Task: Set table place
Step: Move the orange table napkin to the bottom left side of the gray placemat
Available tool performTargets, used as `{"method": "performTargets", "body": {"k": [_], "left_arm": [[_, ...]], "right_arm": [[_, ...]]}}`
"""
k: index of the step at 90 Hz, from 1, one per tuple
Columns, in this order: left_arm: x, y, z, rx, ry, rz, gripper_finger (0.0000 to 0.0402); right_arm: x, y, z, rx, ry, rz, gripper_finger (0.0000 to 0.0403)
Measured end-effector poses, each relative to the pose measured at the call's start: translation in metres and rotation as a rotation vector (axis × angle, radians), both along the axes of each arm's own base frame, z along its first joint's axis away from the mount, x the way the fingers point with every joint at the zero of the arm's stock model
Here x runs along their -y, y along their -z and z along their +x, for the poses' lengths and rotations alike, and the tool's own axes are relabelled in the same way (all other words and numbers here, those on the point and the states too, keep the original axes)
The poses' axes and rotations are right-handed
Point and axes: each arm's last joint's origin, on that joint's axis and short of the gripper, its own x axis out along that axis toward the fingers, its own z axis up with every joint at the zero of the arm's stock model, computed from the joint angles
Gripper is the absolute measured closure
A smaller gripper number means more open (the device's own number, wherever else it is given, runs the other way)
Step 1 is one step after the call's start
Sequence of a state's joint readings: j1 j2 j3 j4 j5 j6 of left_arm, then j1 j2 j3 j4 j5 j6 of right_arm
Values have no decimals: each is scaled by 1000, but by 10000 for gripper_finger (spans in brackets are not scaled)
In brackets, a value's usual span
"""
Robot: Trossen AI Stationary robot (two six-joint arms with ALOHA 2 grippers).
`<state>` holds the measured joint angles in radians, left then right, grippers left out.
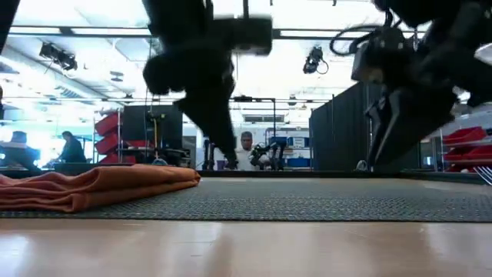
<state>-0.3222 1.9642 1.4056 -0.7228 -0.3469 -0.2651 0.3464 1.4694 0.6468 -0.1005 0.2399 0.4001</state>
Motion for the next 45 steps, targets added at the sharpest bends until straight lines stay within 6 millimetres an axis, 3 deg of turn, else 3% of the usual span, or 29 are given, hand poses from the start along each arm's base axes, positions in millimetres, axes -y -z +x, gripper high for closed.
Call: {"method": "performTargets", "body": {"k": [25, 45], "left_arm": [[-30, 5, -7, -181, -6, -15, 271], [-38, 8, -8, -225, 14, -63, 271]], "right_arm": [[-5, 33, 13, -51, -13, -18, 290], [-7, 35, 13, -61, -18, -13, 290]]}}
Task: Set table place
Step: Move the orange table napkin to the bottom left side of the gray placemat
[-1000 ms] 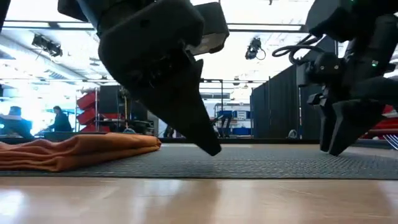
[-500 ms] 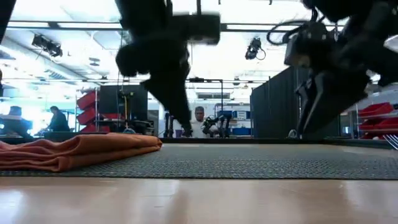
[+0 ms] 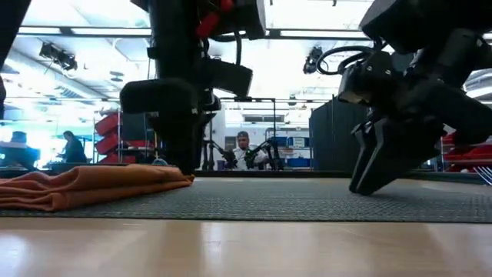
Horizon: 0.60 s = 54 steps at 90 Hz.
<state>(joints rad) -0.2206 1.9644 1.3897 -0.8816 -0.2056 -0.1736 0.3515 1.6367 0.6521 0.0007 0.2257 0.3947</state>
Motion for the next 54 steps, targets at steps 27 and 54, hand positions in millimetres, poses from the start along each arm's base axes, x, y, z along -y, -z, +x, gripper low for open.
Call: {"method": "performTargets", "body": {"k": [27, 54], "left_arm": [[-9, 17, -14, -94, -7, 12, 271], [-12, 17, -21, -169, -11, 50, 271]], "right_arm": [[-3, -1, -1, 6, -12, -4, 290], [-3, -1, -2, 4, -13, -5, 290]]}}
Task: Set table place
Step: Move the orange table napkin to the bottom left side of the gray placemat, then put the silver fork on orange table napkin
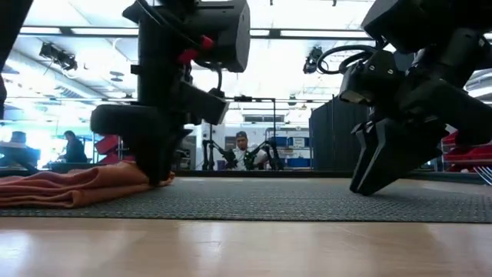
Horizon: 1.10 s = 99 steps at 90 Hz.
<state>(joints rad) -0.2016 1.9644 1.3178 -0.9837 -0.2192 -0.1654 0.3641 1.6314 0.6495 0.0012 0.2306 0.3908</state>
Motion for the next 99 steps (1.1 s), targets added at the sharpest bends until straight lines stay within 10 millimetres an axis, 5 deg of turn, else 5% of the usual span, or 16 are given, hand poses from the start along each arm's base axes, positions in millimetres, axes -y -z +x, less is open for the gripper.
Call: {"method": "performTargets", "body": {"k": [16, 30, 50, 73, 99], "left_arm": [[8, -21, 12, 129, -8, 7, 271], [25, -44, 22, 309, 12, 5, 271], [47, -42, 32, 509, 39, -55, 271], [56, -39, 45, 733, 35, -126, 271], [57, -40, 47, 756, 59, -128, 271]], "right_arm": [[3, -10, -4, -3, -8, 23, 290], [7, -41, -13, -25, 18, 51, 290], [6, -73, -49, -266, 188, 207, 290], [0, -62, -96, -578, 698, 258, 290], [3, -37, -110, -622, 834, 204, 290]]}}
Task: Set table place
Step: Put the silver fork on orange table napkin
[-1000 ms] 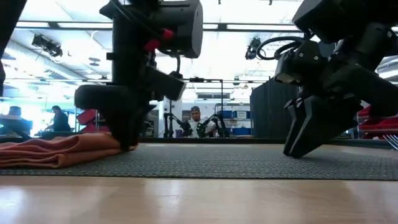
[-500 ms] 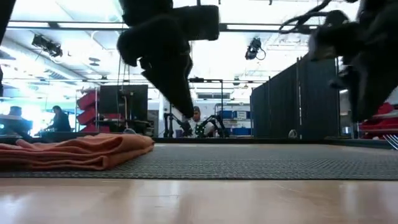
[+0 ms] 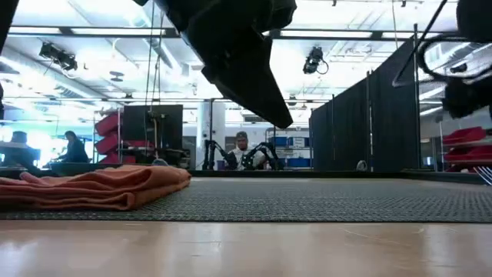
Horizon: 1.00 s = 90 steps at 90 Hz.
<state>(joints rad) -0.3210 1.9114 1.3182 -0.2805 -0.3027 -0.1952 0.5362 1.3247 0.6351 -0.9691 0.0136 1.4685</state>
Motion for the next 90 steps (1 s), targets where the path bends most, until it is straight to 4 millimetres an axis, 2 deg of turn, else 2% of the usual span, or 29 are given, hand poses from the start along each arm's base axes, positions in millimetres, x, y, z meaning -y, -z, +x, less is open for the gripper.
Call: {"method": "performTargets", "body": {"k": [21, 37, 46, 63, 80, 90], "left_arm": [[0, 0, 0, -1, 0, 1, 271], [0, 0, 0, 0, 4, 4, 271], [0, 0, 0, 0, 5, 4, 271], [0, 0, 0, 0, 5, 5, 271], [0, 0, 0, 0, 5, 5, 271], [0, 0, 0, 0, 5, 5, 271]], "right_arm": [[3, 13, -2, 33, 24, 31, 291], [4, 14, -3, 44, 23, 16, 295], [3, 14, -2, 48, 9, 15, 320], [4, 14, -2, 56, -4, 4, 393], [4, 13, -3, 50, -43, -3, 399], [7, 6, -4, 67, -60, -46, 401]]}}
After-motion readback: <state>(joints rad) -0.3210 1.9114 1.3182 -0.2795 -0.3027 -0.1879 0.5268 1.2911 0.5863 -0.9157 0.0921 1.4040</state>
